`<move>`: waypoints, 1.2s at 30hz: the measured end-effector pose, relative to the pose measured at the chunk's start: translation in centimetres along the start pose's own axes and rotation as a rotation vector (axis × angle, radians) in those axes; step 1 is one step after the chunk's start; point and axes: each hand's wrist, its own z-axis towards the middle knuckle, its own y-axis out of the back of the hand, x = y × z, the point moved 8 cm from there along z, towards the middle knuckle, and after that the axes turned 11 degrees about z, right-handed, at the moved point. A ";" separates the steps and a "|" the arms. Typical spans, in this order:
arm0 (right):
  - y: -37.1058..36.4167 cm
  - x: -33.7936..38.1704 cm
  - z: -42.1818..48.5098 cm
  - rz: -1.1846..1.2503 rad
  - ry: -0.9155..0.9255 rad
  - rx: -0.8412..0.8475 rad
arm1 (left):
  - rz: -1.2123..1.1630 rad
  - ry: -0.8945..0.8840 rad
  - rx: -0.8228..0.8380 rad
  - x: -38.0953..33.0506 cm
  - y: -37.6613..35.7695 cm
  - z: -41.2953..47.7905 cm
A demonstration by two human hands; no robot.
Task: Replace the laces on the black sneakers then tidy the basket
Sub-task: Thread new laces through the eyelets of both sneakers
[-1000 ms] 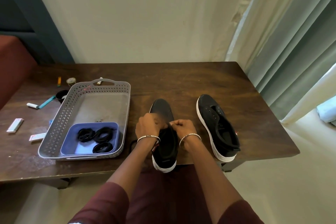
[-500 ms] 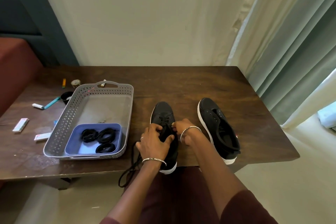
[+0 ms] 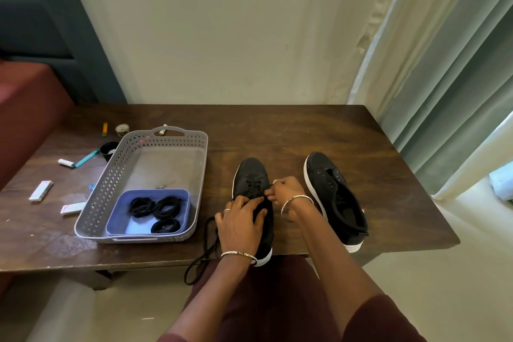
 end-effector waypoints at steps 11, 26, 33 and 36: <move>-0.3 6.7 -3.1 0.712 -0.063 0.258 | 0.046 -0.012 -0.015 0.0 -0.2 -0.3; -1.2 0.9 -1.4 -0.719 0.354 0.065 | 0.074 -0.014 -0.066 0.0 -0.2 -0.5; -1.7 2.4 -0.7 -0.747 0.333 0.226 | 0.099 -0.020 -0.123 0.0 -0.2 -0.6; -1.5 4.2 -1.9 -0.044 0.320 0.236 | 0.096 -0.028 -0.150 -0.1 -0.1 -0.7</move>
